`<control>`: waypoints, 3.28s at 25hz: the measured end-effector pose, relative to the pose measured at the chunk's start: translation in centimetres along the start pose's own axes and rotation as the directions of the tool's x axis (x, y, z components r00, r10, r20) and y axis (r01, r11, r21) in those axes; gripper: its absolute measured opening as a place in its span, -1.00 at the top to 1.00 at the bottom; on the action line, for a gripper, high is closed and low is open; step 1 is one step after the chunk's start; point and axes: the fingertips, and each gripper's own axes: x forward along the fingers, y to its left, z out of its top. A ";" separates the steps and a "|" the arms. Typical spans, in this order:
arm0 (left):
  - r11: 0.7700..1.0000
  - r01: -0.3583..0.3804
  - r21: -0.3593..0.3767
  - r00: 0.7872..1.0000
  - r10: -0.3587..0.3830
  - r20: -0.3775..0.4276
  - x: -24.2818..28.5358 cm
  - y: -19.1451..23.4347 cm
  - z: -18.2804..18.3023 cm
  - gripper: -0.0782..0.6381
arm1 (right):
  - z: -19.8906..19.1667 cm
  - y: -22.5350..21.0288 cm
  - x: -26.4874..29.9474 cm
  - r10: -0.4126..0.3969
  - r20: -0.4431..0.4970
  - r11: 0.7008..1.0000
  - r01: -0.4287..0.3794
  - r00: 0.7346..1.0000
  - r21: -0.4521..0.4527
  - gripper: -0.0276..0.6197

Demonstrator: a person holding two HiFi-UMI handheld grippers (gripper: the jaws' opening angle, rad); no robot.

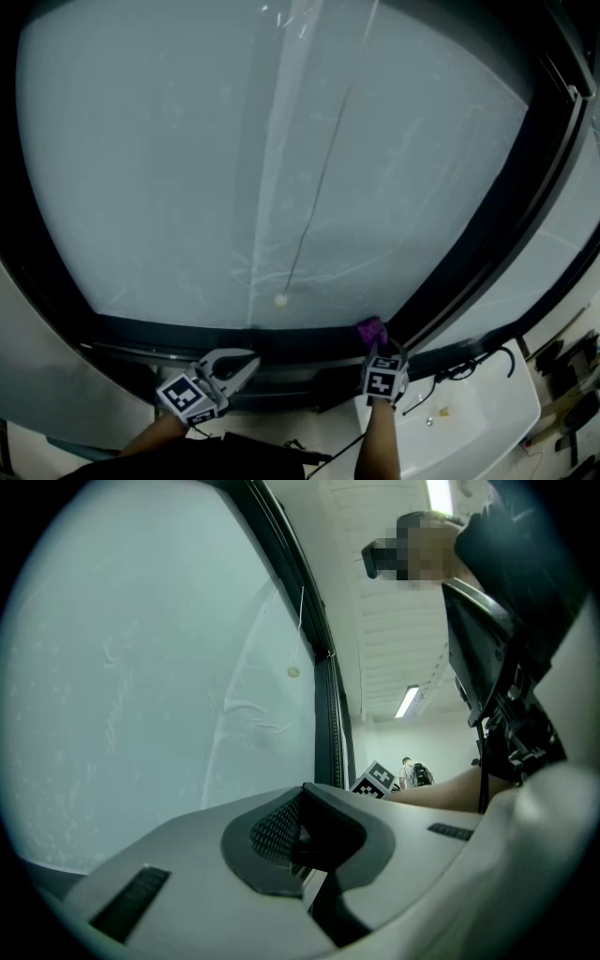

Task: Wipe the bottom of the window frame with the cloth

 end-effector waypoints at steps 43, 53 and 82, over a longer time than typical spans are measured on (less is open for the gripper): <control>1.000 0.019 -0.019 0.999 -0.019 0.027 -0.1 0.1 0.2 0.78 | -3.6 -1.5 -2.3 -0.035 0.006 0.988 0.033 0.999 0.152 0.69; 0.999 0.047 0.007 0.999 -0.046 -0.008 0.0 -0.2 0.0 0.78 | -4.4 0.6 -4.0 0.003 0.027 0.987 -0.007 1.000 0.160 0.68; 0.995 0.091 -0.043 0.996 -0.090 0.024 -0.2 -0.6 0.5 0.78 | -6.2 1.6 -17.4 -0.046 0.258 0.940 -0.046 0.965 0.339 0.70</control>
